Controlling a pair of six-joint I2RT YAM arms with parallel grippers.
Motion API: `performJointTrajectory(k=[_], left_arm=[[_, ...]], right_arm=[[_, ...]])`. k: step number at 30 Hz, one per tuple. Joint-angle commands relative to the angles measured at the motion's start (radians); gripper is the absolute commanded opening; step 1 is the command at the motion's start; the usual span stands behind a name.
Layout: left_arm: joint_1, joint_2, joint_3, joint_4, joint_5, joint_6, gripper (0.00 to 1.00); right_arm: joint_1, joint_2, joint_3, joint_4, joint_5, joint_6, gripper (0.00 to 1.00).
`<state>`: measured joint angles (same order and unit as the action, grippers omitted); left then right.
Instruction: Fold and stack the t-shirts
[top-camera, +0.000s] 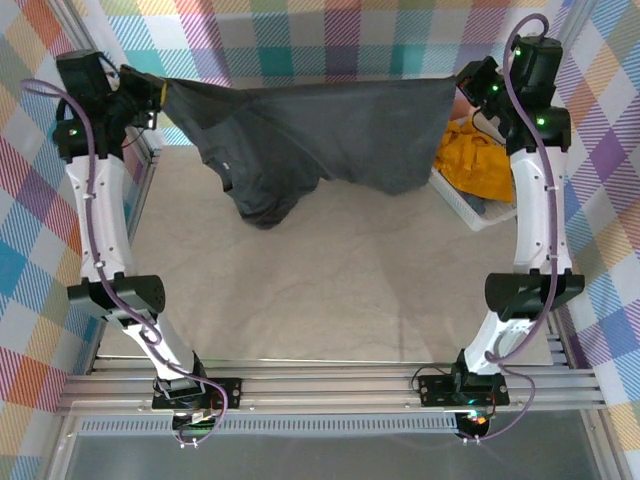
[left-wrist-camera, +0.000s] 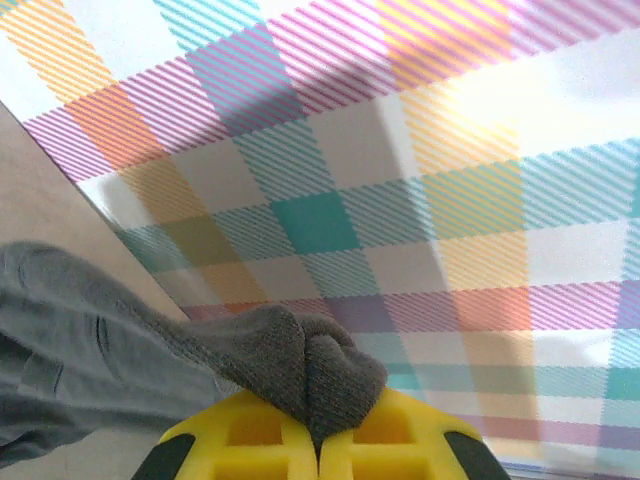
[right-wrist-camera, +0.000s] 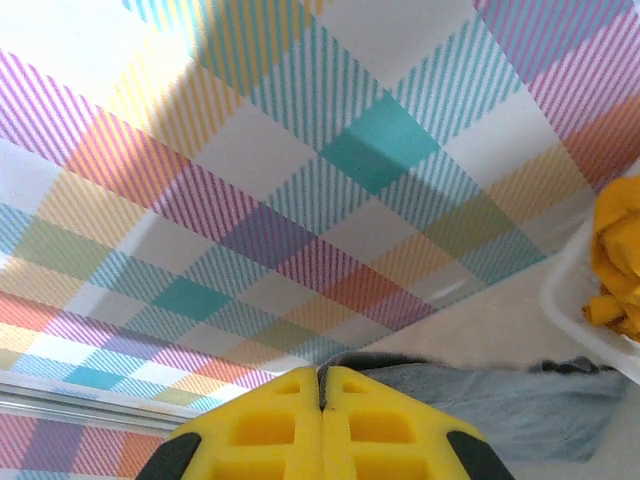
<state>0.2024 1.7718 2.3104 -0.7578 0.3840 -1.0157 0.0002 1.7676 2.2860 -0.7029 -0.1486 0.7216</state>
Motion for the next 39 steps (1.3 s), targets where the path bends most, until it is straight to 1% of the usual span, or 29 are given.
performJointTrajectory(k=[1, 4, 9, 11, 14, 16, 18, 19, 22, 23, 25, 27, 28, 30, 32, 33, 35, 39], left_arm=[[0.071, -0.112, 0.036, 0.014, -0.010, -0.037, 0.00], [0.120, -0.159, 0.021, 0.016, -0.017, -0.074, 0.00], [0.135, -0.213, -0.002, 0.072, -0.063, -0.106, 0.00], [0.135, -0.227, -0.008, 0.087, -0.092, -0.123, 0.00], [0.134, -0.261, -0.064, 0.136, -0.128, -0.157, 0.00], [0.132, -0.275, -0.119, 0.189, -0.133, -0.177, 0.00], [0.122, -0.248, -0.132, 0.199, -0.123, -0.179, 0.00], [0.115, -0.222, -0.131, 0.197, -0.110, -0.179, 0.00], [0.092, -0.101, -0.102, 0.196, -0.074, -0.176, 0.00], [0.071, -0.038, -0.066, 0.191, -0.054, -0.178, 0.00], [0.052, 0.108, 0.066, 0.147, -0.026, -0.159, 0.00], [0.040, 0.281, 0.267, 0.071, -0.012, -0.144, 0.00], [0.036, 0.344, 0.355, 0.063, 0.000, -0.150, 0.00], [0.037, 0.476, 0.550, 0.058, 0.004, -0.186, 0.00], [0.044, 0.517, 0.636, 0.113, 0.000, -0.231, 0.00], [0.051, 0.508, 0.634, 0.159, 0.000, -0.256, 0.00], [0.065, 0.467, 0.634, 0.205, -0.006, -0.266, 0.00], [0.082, 0.325, 0.631, 0.271, -0.005, -0.251, 0.00]], right_arm=[[-0.035, -0.140, -0.109, 0.177, -0.003, 0.046, 0.00], [-0.042, -0.236, -0.257, 0.297, -0.004, 0.079, 0.00], [-0.059, -0.339, -0.427, 0.437, -0.006, 0.120, 0.00], [-0.066, -0.363, -0.462, 0.466, -0.015, 0.137, 0.00], [-0.066, -0.381, -0.495, 0.498, -0.048, 0.147, 0.00], [-0.066, -0.372, -0.511, 0.509, -0.074, 0.167, 0.00], [-0.062, -0.331, -0.504, 0.512, -0.103, 0.180, 0.00], [-0.057, -0.300, -0.488, 0.501, -0.116, 0.182, 0.00], [-0.033, -0.145, -0.375, 0.444, -0.180, 0.185, 0.00], [-0.020, -0.077, -0.312, 0.425, -0.202, 0.178, 0.00], [0.005, 0.060, -0.158, 0.366, -0.233, 0.156, 0.00], [0.025, 0.224, 0.069, 0.267, -0.259, 0.147, 0.00], [0.029, 0.301, 0.172, 0.236, -0.271, 0.152, 0.00], [0.032, 0.462, 0.437, 0.174, -0.281, 0.190, 0.00], [0.029, 0.578, 0.644, 0.167, -0.266, 0.237, 0.00], [0.025, 0.606, 0.696, 0.189, -0.257, 0.264, 0.00], [0.015, 0.589, 0.671, 0.251, -0.250, 0.302, 0.00], [-0.015, 0.434, 0.492, 0.377, -0.249, 0.260, 0.00]])
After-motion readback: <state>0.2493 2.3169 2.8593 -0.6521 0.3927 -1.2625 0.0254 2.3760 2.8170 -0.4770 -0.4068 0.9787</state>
